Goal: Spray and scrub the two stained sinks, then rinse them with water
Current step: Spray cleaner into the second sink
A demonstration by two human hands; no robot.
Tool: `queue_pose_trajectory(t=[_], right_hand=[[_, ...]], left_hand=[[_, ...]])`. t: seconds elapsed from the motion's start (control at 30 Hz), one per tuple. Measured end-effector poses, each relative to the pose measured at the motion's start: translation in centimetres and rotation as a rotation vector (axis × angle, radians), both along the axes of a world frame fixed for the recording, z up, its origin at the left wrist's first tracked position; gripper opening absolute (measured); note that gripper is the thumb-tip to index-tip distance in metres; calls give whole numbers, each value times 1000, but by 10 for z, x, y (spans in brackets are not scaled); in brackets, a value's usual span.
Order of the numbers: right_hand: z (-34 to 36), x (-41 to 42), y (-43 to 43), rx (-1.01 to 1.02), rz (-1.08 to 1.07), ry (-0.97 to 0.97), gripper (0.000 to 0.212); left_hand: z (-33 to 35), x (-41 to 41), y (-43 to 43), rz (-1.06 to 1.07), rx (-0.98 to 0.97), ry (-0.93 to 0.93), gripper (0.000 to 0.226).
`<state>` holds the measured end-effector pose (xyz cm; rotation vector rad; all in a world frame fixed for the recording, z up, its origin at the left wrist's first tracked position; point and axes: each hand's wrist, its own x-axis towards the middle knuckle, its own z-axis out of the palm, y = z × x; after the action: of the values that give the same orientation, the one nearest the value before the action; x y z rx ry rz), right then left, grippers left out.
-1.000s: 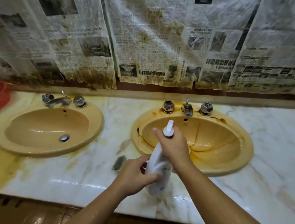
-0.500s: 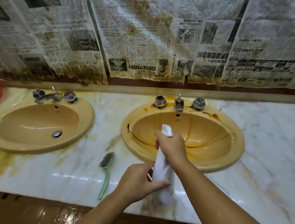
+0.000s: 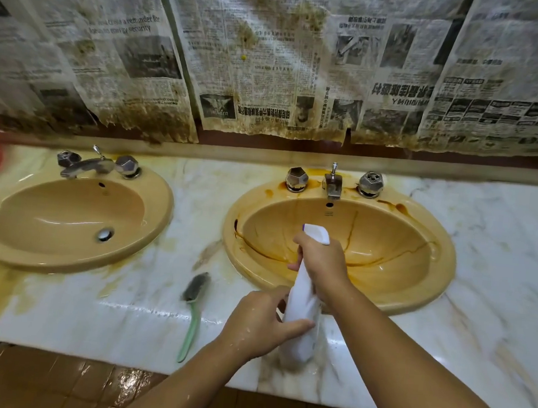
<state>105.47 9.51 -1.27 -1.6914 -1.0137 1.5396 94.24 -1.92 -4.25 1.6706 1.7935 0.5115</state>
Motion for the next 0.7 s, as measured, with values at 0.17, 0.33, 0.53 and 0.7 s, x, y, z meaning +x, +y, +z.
queue_pose_trajectory(t=[0.17,0.33,0.53,0.7], right_hand=[[-5,14,3,50,-132,0,18],[-4,31,7,24,-205,27,35],[-6,50,4,6,-239,1,16],[-4,70,5,30,-199,-47,24]], left_hand=[[-3,8,17,-31,2,34,56],[-7,18,26,-96,17,47,62],[-7,27,35,-196,15,54,64],[-5,38,34,-320,-7,6,59]])
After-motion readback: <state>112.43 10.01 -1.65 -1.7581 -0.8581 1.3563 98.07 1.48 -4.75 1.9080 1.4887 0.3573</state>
